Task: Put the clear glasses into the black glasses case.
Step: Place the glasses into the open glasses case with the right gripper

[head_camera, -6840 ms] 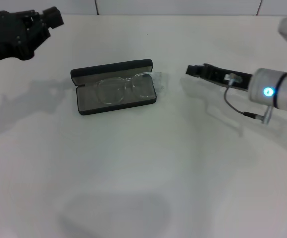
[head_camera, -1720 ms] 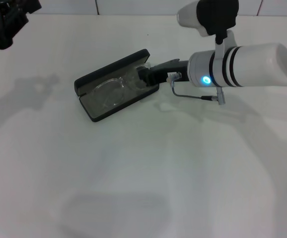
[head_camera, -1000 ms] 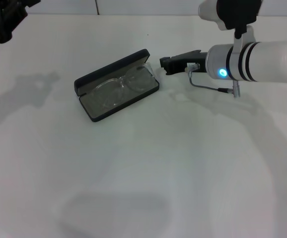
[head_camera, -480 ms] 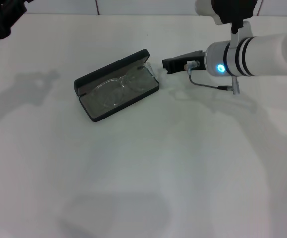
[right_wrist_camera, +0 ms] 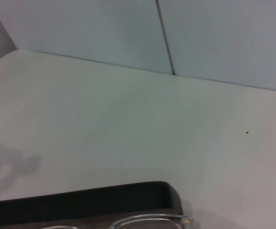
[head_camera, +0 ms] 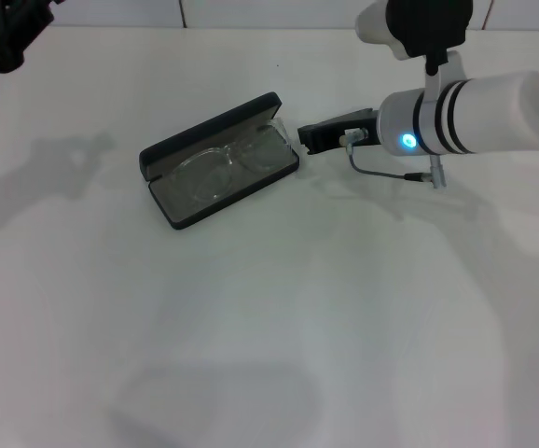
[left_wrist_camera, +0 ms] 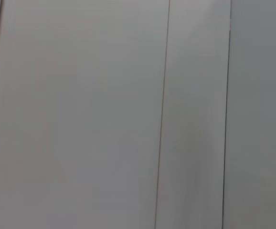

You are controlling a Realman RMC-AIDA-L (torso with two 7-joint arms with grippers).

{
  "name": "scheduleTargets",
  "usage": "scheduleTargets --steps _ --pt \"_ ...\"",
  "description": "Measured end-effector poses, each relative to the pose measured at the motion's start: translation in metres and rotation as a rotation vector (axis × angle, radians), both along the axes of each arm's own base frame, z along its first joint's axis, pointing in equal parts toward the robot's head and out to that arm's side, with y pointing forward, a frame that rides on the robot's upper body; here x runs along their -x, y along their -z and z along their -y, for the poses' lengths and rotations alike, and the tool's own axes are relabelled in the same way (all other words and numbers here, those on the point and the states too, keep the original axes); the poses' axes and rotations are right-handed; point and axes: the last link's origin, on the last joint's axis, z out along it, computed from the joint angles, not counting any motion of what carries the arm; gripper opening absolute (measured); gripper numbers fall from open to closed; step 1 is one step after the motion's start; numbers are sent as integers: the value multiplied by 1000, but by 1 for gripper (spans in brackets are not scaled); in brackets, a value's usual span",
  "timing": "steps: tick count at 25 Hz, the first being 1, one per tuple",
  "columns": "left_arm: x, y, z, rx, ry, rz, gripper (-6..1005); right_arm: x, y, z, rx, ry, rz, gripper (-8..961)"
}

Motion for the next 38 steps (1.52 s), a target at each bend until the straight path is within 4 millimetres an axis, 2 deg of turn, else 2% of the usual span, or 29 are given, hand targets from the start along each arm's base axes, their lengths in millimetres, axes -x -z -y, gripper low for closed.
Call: scheduleTargets --steps 17,25,33,34,38 --pt "1 -1 6 0 7 20 55 21 13 15 56 -133 -4 77" --pt "9 -4 6 -3 -29 10 55 28 -1 18 -31 -211 -114 82" --pt "5 8 -11 34 -78 11 58 7 -17 23 -104 -191 -159 88" --pt "3 13 -17 50 -87 13 59 -3 -22 27 -120 -184 -163 88" --pt "-11 36 -37 130 -123 3 64 -15 -33 40 -157 -209 -160 91"
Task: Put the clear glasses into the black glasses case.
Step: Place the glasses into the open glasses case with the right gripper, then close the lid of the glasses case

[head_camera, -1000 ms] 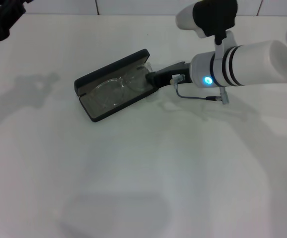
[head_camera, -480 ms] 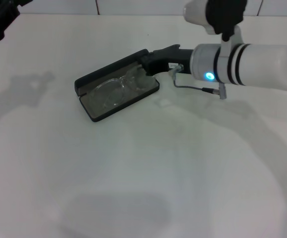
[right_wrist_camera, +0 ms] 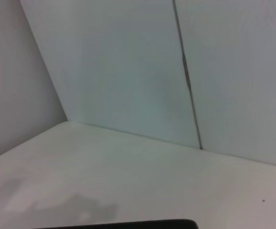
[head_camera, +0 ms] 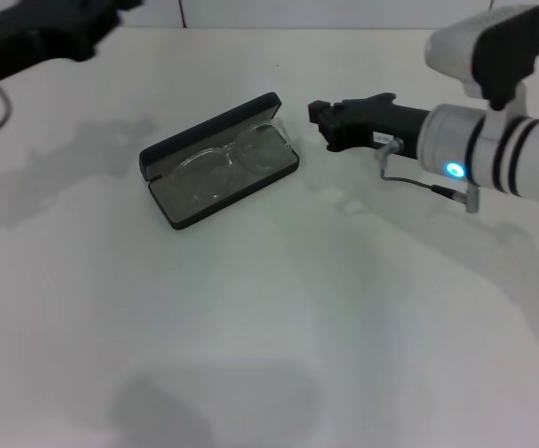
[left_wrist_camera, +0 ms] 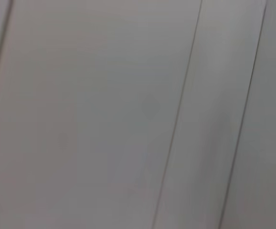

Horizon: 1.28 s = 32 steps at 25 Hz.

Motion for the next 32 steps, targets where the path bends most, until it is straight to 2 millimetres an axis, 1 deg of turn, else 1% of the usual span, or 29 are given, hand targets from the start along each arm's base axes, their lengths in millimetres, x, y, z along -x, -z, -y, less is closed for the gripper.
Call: scheduleTargets --steps 3,4,5,6,9,11,13,18,21,25,32 --pt "2 20 -11 44 -62 -45 68 -6 -5 9 -19 -18 12 93" --pt "2 20 -11 44 -62 -45 70 -8 -5 10 -17 -19 12 94" --pt "4 27 -16 53 -94 -63 71 -12 -7 14 -12 -14 3 95" --pt "6 40 -25 62 -147 -90 72 -15 -8 17 -8 -11 -6 95" --pt "4 59 -39 63 -208 -128 77 -30 -18 28 16 1 -53 97" --pt "4 70 -46 60 -245 -157 79 -41 -24 36 30 11 -80 99" --pt "6 80 -49 60 -281 -181 82 -47 -25 41 39 20 -89 100" --pt "8 98 -53 78 -317 -236 89 -53 -26 49 53 26 -97 104" --pt "8 103 -52 85 -322 -259 93 -54 -26 50 58 19 -92 106" --pt "7 109 -50 108 -314 -269 98 -55 -25 51 63 14 -84 109" --pt "-1 126 -42 185 -285 -297 107 -56 -26 49 59 17 -76 114"
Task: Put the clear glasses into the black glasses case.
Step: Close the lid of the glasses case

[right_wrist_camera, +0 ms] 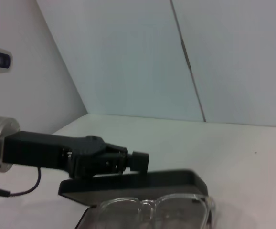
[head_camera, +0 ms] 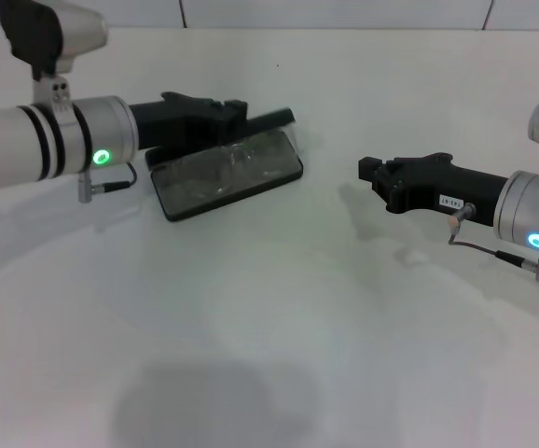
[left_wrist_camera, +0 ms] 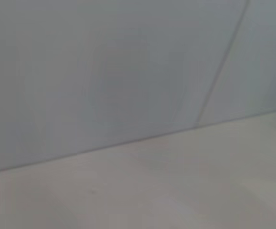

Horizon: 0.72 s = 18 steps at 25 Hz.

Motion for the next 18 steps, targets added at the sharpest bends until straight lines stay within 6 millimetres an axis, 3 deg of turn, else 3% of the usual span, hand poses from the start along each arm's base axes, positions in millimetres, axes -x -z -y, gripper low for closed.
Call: scheduleTargets --steps 5,14,18 --pt "-2 9 9 35 -1 43 114 -3 -3 -3 -13 13 1 117" --pt "24 16 36 69 -82 92 126 -5 -2 -7 -4 12 15 123" --pt "24 12 44 74 -81 159 132 -5 0 -6 2 11 16 126"
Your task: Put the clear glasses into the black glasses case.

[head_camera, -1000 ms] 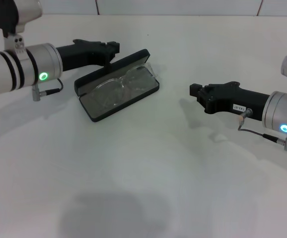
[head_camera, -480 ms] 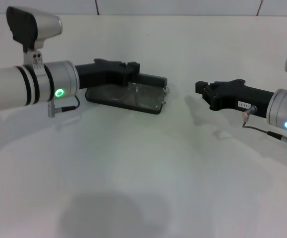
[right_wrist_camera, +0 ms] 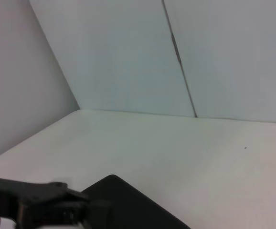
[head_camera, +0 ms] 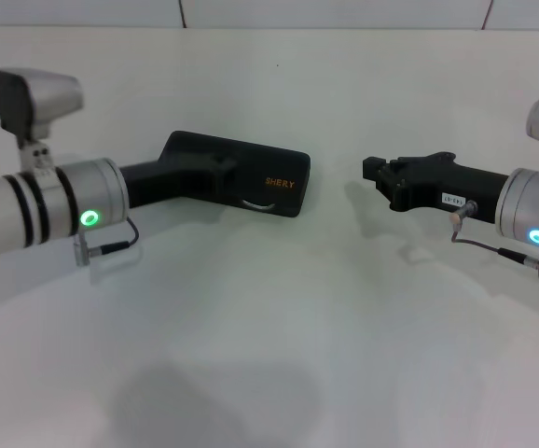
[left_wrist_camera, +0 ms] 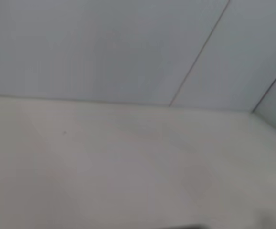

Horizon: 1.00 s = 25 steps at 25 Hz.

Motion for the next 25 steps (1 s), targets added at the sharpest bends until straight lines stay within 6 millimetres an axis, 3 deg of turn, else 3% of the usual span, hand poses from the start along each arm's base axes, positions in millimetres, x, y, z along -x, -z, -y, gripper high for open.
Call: scheduleTargets --steps 8,13,24,25 --pt "-19 -53 36 -235 335 229 142 -3 1 4 6 5 -5 132" --pt "-14 -54 45 -262 389 217 149 1 -11 7 28 -72 -50 135" --pt "-8 -50 69 -43 538 77 164 -11 -69 36 113 -420 -125 143" --pt "-7 -53 71 -27 535 70 241 -10 -71 38 124 -441 -120 144"
